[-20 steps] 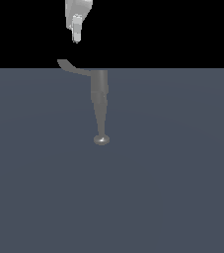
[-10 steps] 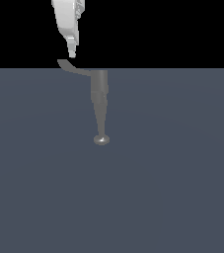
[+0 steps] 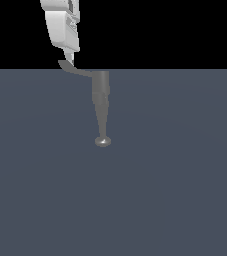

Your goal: Turn on the faucet by rotating a designated handle.

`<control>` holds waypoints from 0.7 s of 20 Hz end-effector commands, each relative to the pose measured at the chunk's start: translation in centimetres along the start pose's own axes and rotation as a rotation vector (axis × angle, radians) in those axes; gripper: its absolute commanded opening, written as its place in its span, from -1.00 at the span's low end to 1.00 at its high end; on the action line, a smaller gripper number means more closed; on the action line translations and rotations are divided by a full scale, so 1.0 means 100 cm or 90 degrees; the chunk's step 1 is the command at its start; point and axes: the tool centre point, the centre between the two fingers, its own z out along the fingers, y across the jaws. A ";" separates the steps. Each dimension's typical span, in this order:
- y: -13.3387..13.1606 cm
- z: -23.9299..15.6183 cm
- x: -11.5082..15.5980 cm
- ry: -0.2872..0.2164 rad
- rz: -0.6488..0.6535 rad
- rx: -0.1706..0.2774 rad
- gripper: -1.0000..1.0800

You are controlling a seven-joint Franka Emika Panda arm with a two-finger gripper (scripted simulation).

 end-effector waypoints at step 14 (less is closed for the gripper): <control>0.011 0.003 -0.003 0.004 0.012 0.003 -1.00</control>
